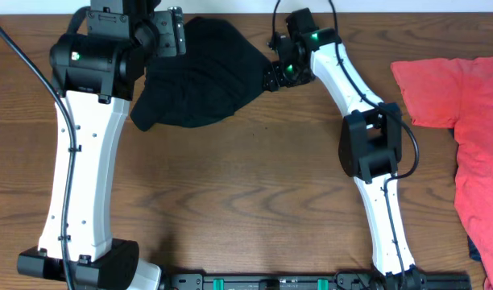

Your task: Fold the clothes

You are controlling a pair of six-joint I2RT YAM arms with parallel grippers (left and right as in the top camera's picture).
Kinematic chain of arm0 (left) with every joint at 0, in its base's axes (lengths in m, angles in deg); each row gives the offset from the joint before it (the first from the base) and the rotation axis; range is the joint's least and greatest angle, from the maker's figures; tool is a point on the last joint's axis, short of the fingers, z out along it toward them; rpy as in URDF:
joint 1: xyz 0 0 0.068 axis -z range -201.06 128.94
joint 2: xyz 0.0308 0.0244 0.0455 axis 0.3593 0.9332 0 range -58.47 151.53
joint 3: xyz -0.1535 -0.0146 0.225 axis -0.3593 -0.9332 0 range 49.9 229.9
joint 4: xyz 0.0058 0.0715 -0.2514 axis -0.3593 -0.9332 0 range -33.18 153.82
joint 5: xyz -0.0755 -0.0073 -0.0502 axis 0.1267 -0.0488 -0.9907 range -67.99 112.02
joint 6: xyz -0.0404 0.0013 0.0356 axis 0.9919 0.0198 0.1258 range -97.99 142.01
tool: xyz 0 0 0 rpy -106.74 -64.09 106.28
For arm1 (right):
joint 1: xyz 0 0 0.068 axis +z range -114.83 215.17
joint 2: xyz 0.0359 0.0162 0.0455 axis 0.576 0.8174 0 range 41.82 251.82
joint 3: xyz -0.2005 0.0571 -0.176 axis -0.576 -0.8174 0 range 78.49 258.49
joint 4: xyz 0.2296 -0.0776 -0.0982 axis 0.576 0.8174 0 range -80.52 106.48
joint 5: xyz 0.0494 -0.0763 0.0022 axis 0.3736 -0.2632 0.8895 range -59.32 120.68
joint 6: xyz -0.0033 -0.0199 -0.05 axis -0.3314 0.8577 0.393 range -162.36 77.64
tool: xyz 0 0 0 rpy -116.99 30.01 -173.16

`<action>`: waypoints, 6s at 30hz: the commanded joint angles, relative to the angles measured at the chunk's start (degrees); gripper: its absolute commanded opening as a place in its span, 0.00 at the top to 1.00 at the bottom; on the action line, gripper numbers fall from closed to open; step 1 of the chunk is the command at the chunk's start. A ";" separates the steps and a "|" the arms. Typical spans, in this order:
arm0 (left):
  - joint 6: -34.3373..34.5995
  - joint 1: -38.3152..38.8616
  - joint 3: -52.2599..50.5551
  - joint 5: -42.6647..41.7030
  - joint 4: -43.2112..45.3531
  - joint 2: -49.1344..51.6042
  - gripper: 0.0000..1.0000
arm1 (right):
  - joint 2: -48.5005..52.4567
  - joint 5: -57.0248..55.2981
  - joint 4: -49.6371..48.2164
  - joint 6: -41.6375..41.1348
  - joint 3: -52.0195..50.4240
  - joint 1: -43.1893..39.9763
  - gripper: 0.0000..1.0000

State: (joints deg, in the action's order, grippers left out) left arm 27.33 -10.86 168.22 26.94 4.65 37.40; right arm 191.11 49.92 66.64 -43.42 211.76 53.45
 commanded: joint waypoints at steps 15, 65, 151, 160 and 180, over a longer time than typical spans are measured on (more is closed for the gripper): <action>-0.07 -0.24 0.90 -2.84 -1.86 -5.99 0.18 | 3.21 -0.42 -8.13 -6.62 -0.57 0.74 0.73; 2.21 -0.96 0.31 -14.82 -4.13 12.90 0.23 | -44.48 10.19 0.66 7.30 2.80 -5.79 0.99; 12.87 24.13 -35.63 -24.76 20.09 15.37 0.40 | -39.93 8.07 2.67 -0.33 2.80 -18.99 0.99; 13.92 25.05 -37.75 -24.65 24.15 15.87 0.71 | -39.93 9.01 3.04 -0.31 2.80 -18.99 0.99; 10.19 14.05 -25.27 5.97 6.84 -1.77 0.94 | -39.93 5.84 5.62 5.03 2.80 -18.99 0.99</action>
State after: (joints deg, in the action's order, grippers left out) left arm 40.66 6.82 137.30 24.34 12.84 44.44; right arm 151.27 57.81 72.94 -41.21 214.12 34.66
